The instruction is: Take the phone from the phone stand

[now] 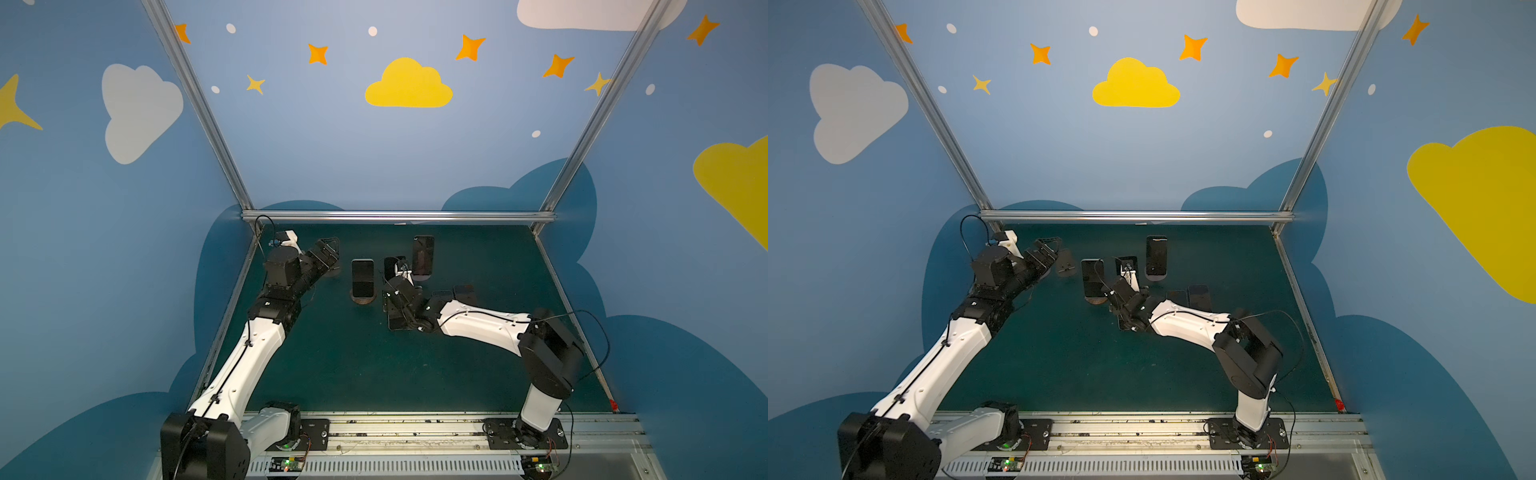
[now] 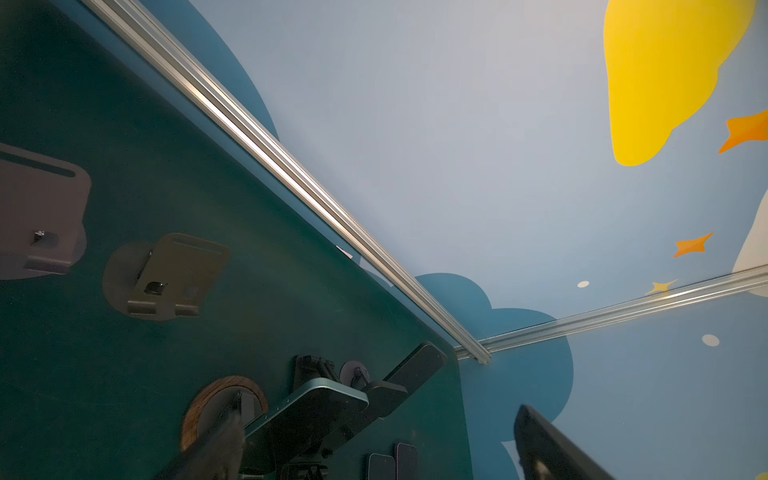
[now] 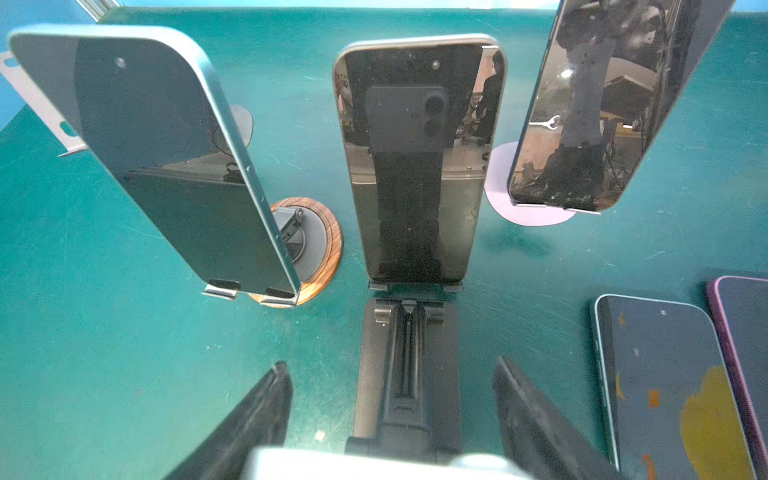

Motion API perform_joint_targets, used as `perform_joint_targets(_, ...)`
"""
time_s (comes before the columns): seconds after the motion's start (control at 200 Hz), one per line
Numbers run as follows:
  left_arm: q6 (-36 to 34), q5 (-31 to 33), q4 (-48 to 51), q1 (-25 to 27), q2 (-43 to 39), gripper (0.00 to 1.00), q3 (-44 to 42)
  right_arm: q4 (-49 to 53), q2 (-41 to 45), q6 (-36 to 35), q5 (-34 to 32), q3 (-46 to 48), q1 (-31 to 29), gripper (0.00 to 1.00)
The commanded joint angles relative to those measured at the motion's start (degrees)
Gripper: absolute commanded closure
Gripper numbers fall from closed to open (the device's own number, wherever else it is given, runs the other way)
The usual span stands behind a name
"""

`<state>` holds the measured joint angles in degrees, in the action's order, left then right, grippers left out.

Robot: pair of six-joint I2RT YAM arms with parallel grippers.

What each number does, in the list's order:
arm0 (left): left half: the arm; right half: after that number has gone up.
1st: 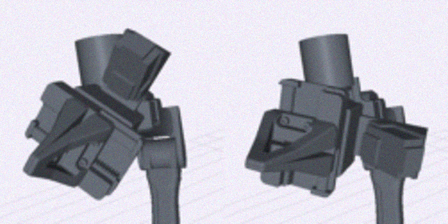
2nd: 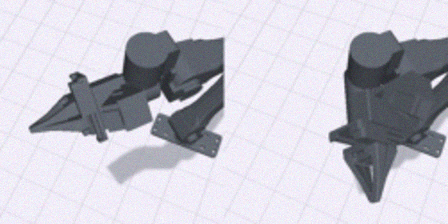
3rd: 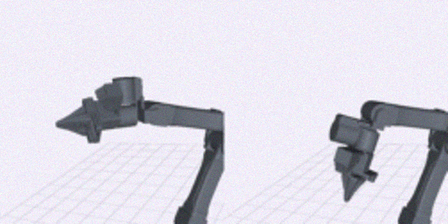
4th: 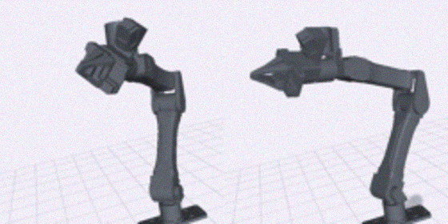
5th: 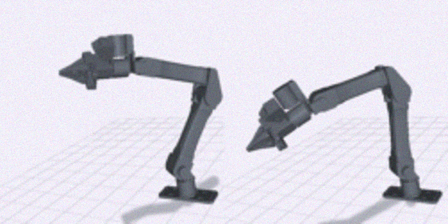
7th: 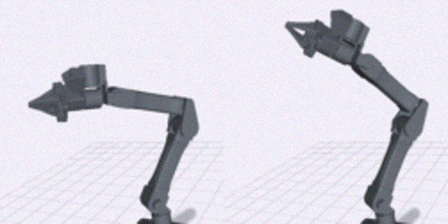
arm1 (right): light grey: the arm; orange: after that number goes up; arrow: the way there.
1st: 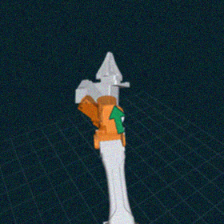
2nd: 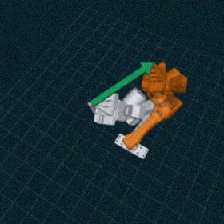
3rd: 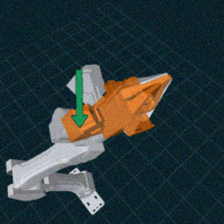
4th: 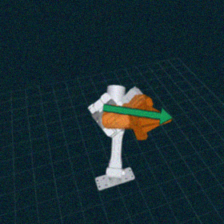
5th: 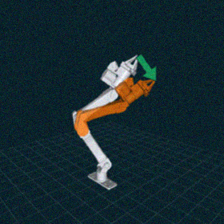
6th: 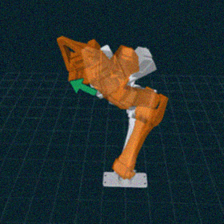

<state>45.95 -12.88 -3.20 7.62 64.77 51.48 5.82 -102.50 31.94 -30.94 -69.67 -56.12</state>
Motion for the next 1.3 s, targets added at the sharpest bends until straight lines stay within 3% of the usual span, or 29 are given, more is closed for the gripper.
perform_joint_targets(0.0,0.1,-0.8,-1.2,-0.1,0.4,0.0,0.7,-2.2,2.4,-1.2,0.0,1.2,-0.2,0.31)
perform_joint_targets(0.956,-0.1,-2.0,-1.9,0.6,0.6,0.0,0.7,-0.6,11.9,-5.5,1.3,4.6,-0.3,0.35)
perform_joint_targets(1.292,-1.0,-1.4,-1.5,1.9,0.5,0.0,0.9,2.5,18.8,-7.1,-0.6,7.9,0.3,0.36)
